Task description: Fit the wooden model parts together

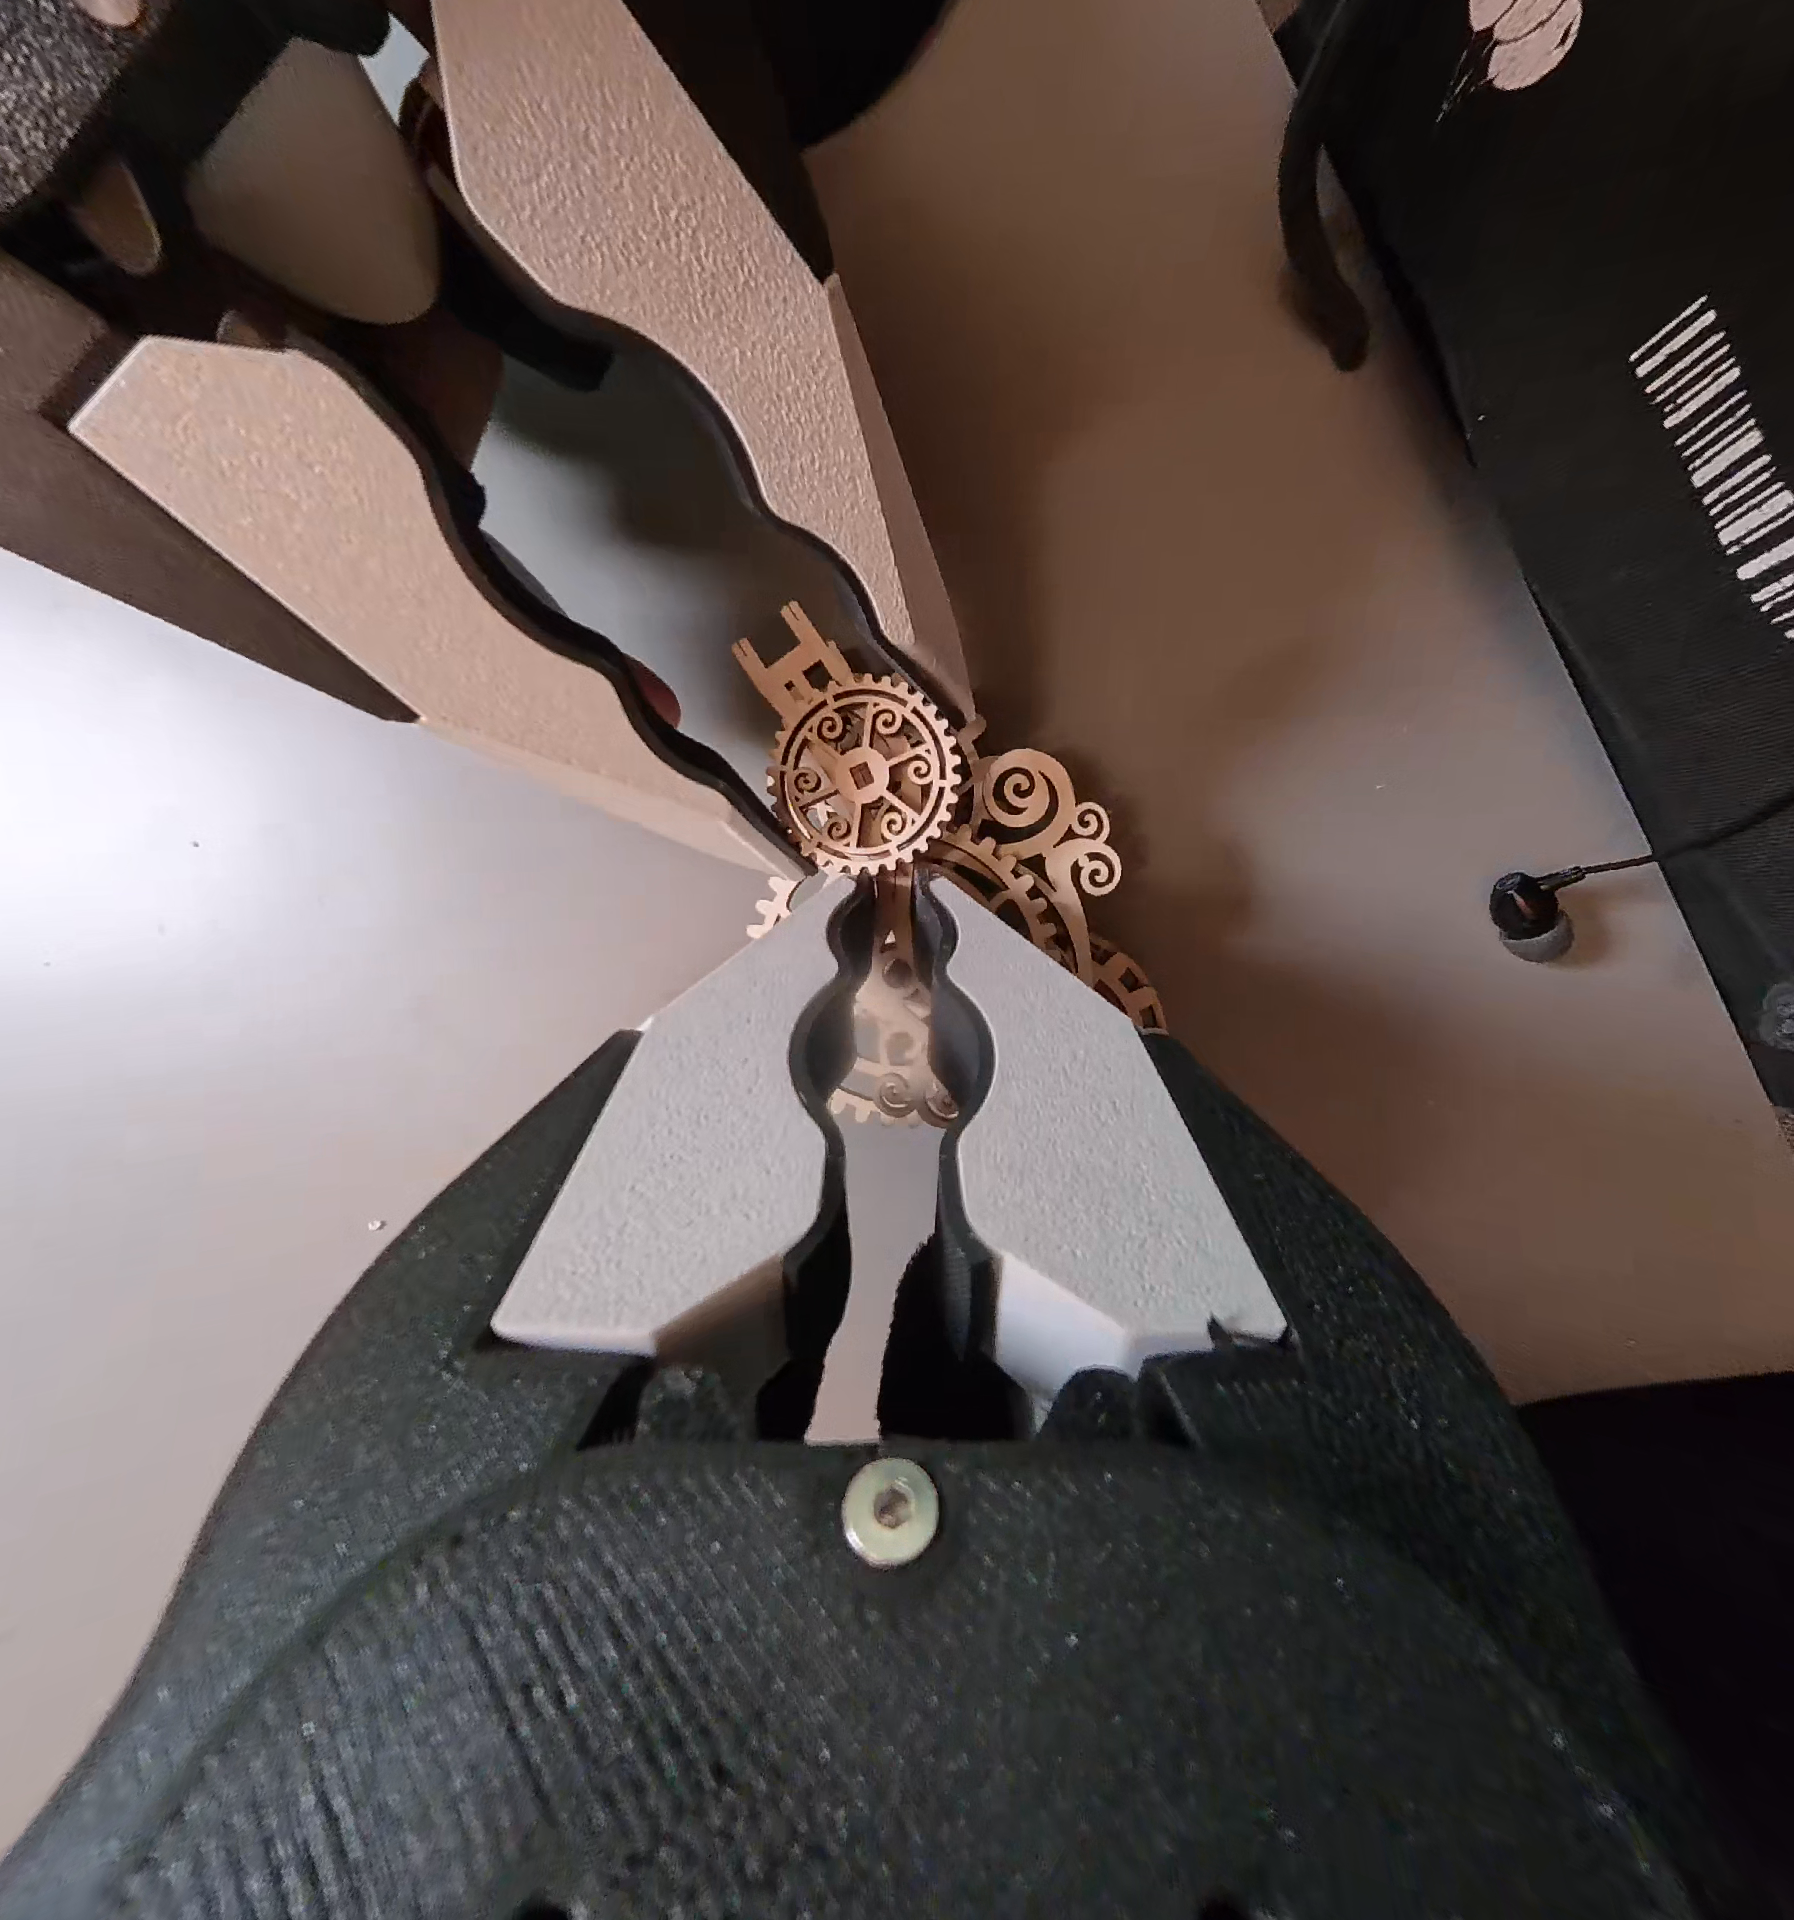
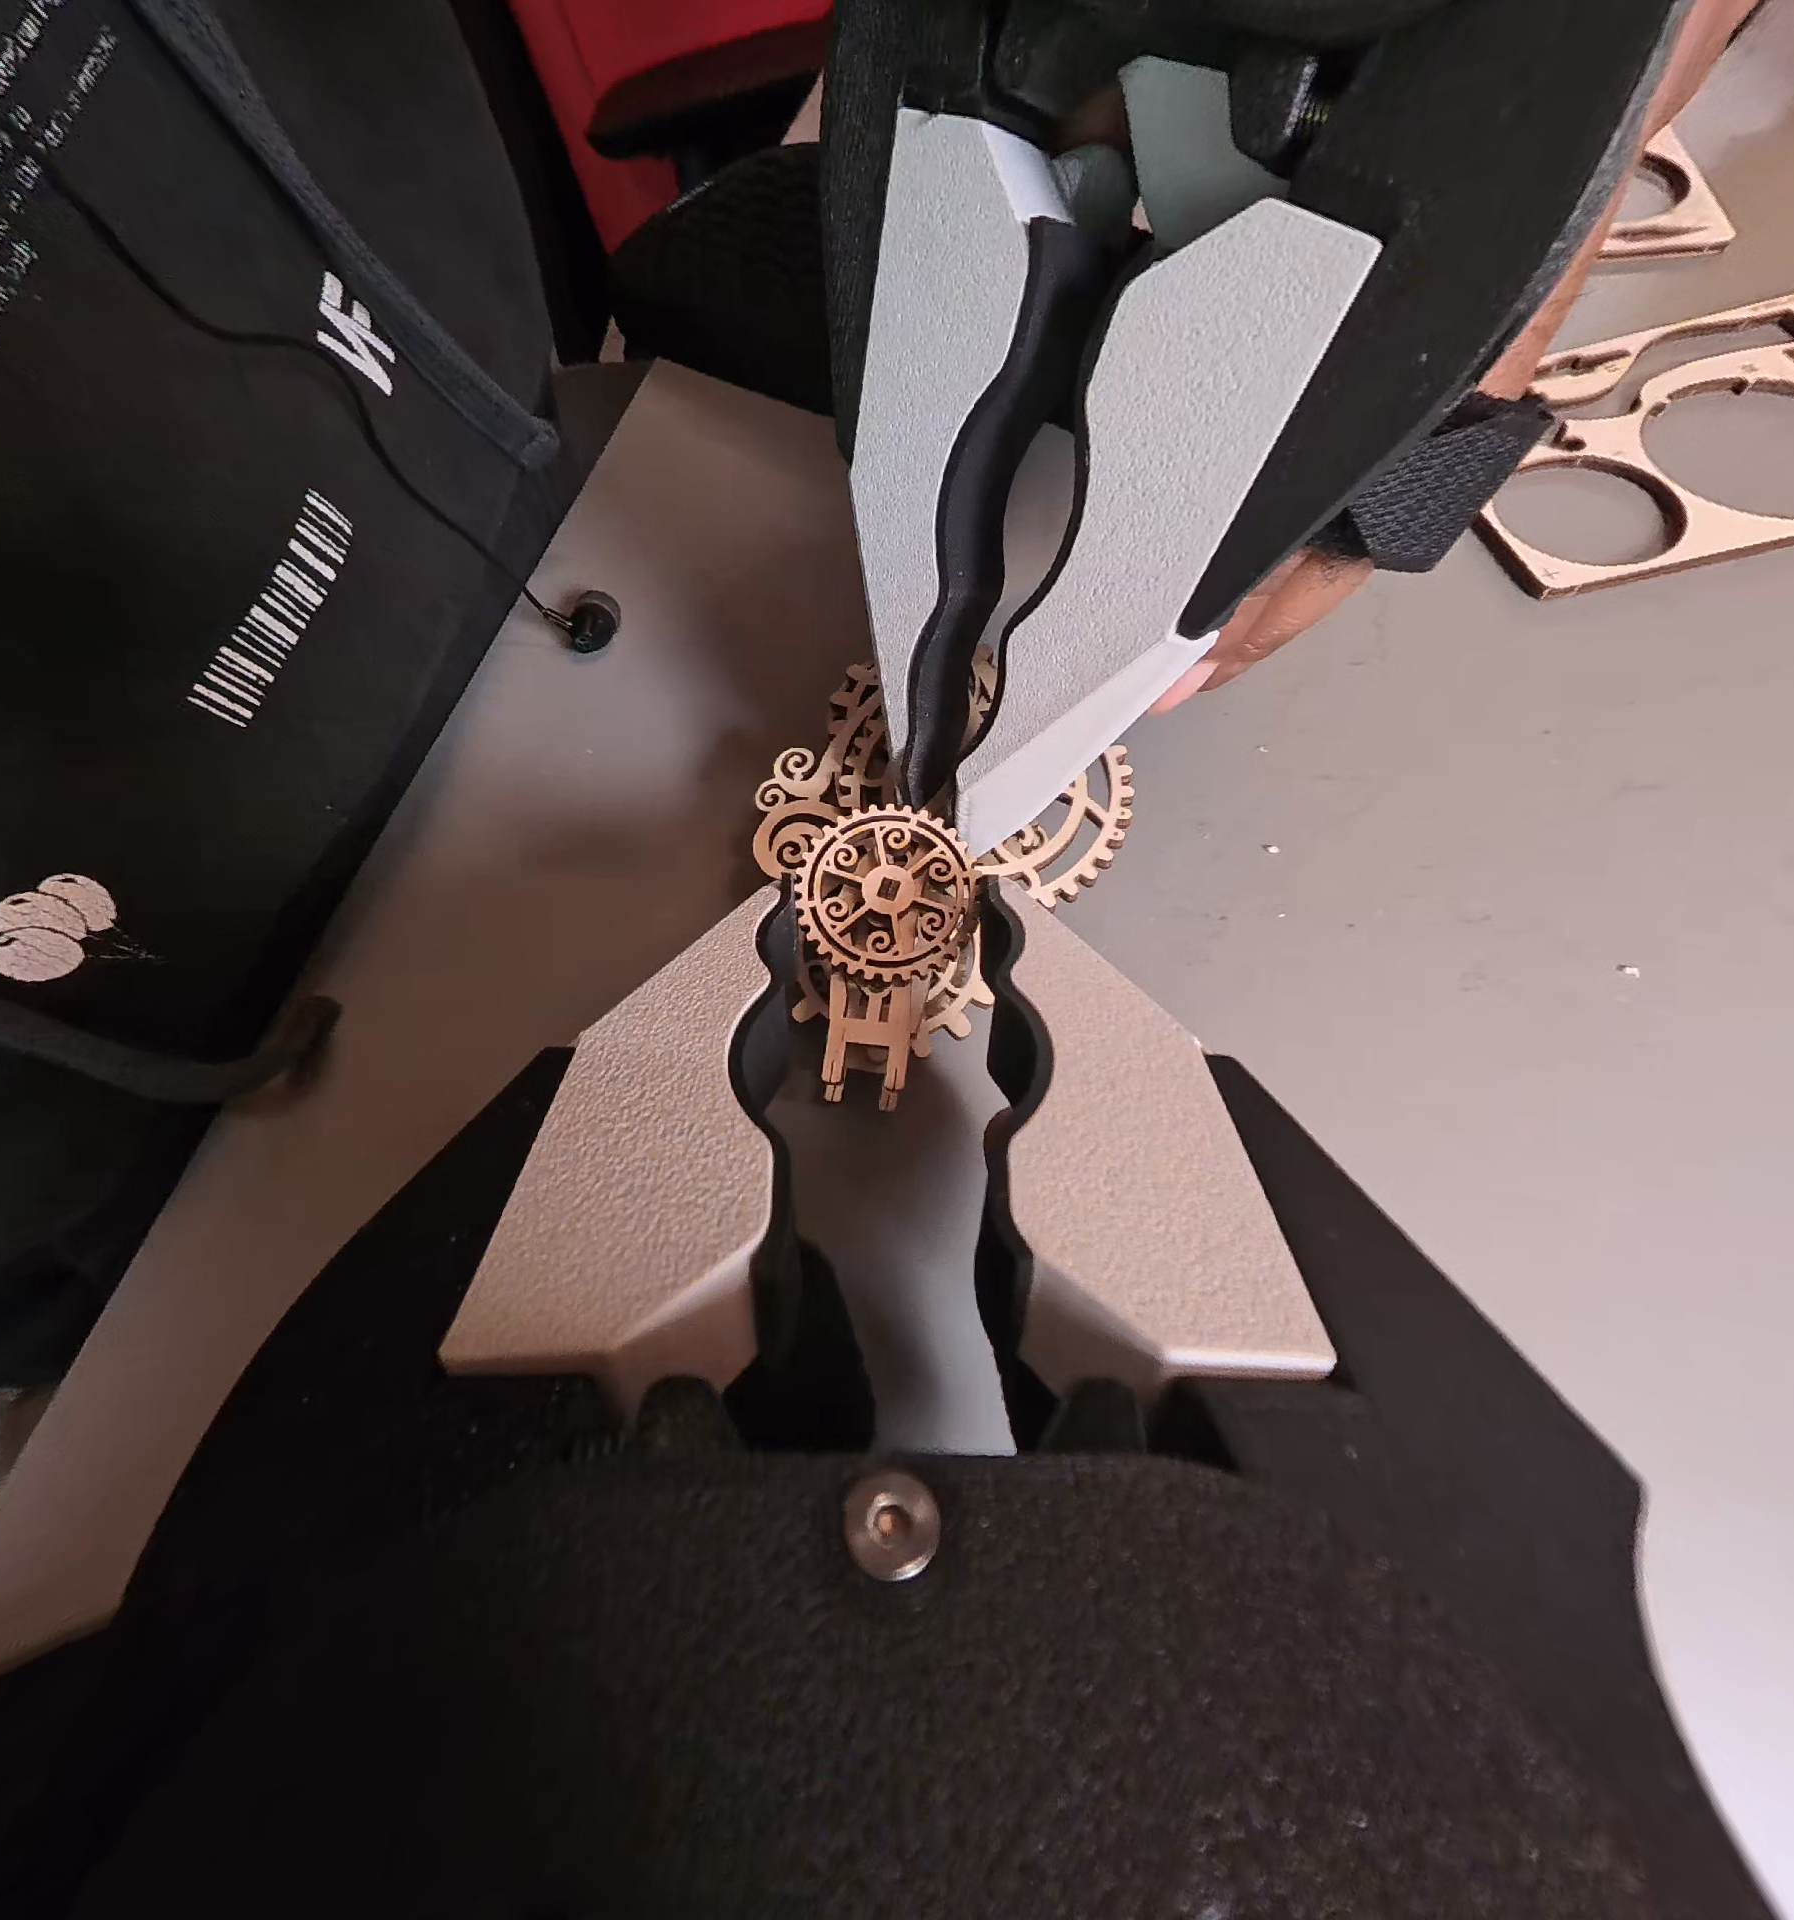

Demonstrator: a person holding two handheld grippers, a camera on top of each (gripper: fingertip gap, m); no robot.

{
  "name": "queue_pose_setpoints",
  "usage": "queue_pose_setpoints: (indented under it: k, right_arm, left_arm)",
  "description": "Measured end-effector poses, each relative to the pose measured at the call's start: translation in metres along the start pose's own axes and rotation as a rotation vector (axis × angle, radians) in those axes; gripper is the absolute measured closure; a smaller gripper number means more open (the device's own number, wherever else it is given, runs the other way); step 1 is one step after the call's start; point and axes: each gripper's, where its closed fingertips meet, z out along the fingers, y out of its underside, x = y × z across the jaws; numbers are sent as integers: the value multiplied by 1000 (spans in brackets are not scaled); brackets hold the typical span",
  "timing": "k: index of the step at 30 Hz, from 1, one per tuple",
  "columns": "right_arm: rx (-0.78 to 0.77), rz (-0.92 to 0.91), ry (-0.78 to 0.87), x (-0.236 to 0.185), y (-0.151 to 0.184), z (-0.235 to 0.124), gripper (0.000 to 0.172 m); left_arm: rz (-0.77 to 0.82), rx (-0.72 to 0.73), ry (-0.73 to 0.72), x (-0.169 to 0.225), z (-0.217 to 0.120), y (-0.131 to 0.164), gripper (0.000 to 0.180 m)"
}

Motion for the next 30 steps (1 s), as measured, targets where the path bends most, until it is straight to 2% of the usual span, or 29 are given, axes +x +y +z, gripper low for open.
queue_pose_setpoints:
  k: [30]
  right_arm:
    - [114, 159, -42, -3, -5, -10, 140]
  left_arm:
    - [54, -32, -29, -4, 2, -6, 175]
